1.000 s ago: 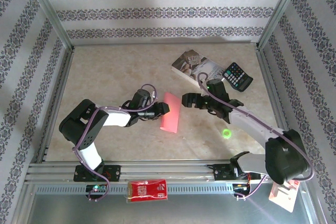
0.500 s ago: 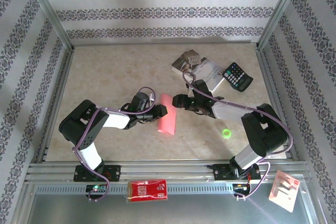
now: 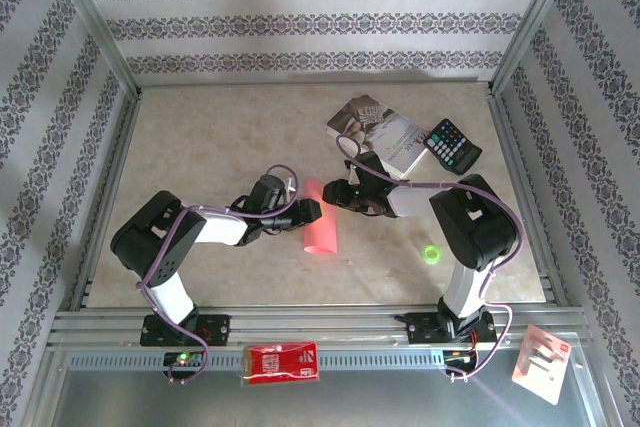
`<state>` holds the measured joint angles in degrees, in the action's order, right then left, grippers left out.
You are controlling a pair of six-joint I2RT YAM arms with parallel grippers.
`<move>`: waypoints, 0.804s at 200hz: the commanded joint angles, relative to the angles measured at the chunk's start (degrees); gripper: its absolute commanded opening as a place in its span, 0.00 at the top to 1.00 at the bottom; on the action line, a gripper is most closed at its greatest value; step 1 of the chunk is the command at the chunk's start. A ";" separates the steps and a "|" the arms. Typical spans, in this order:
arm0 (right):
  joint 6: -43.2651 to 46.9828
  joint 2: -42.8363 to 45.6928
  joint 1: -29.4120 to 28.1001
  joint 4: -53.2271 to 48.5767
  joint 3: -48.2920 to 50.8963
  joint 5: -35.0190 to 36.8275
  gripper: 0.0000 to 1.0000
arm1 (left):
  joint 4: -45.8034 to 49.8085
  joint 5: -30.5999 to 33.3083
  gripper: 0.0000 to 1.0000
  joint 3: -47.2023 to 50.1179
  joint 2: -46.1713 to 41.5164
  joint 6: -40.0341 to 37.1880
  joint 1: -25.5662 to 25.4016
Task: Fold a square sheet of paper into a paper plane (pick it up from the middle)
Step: First fold the square sheet of paper in half at the center of the table.
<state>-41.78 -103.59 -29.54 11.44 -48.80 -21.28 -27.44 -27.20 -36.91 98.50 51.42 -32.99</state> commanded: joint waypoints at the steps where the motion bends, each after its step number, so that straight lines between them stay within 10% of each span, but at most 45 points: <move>1: -0.58 -1.52 -0.74 2.52 -1.71 -2.49 0.55 | 12.19 6.84 0.44 -1.04 -0.62 -5.97 0.91; 161: 2.68 1.86 3.09 1.23 -2.21 -6.15 0.54 | 23.49 11.70 0.54 -7.30 0.42 -8.67 0.82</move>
<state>-41.43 -106.54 -28.56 13.23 -53.23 -26.70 -8.73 -19.79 -43.48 97.19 42.04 -32.97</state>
